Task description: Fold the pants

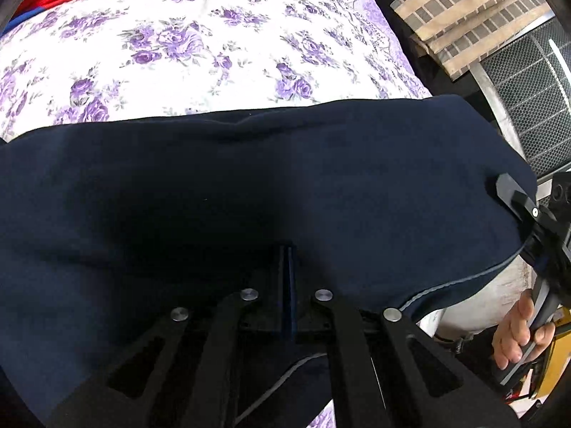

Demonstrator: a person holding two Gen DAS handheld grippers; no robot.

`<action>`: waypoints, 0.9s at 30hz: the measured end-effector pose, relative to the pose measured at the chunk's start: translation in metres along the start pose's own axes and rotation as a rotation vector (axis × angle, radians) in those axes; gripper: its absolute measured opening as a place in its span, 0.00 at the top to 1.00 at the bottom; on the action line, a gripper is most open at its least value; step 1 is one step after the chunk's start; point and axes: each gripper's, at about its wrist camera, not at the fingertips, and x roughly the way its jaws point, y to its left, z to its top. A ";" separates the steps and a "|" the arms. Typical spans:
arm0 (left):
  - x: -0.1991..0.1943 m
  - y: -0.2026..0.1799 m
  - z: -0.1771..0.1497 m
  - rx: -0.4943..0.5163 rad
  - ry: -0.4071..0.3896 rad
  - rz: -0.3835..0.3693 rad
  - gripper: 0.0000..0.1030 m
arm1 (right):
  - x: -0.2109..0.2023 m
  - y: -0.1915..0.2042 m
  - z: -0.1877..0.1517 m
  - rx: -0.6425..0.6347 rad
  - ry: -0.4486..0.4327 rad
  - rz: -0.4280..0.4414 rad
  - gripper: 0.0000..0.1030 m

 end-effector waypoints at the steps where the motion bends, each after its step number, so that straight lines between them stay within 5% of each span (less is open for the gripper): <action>1: -0.001 -0.001 -0.001 0.000 -0.002 0.001 0.98 | -0.001 0.003 0.001 -0.006 -0.004 -0.004 0.76; 5: -0.033 -0.002 -0.018 0.034 -0.015 -0.039 0.98 | -0.006 0.011 0.000 -0.014 -0.020 -0.032 0.76; 9: -0.100 0.032 -0.054 0.044 -0.123 -0.049 0.98 | -0.006 0.017 -0.004 0.000 -0.024 -0.062 0.76; 14: -0.204 0.143 -0.113 -0.158 -0.327 0.241 0.98 | 0.003 0.053 -0.005 -0.031 -0.045 -0.059 0.76; 18: -0.257 0.226 -0.154 -0.335 -0.384 0.331 0.98 | 0.014 0.111 -0.010 -0.113 -0.052 -0.030 0.76; 22: -0.255 0.265 -0.167 -0.387 -0.391 0.195 0.99 | 0.039 0.168 -0.017 -0.228 -0.019 -0.040 0.76; 27: -0.254 0.267 -0.169 -0.356 -0.383 0.184 0.99 | 0.078 0.236 -0.033 -0.384 0.080 -0.019 0.76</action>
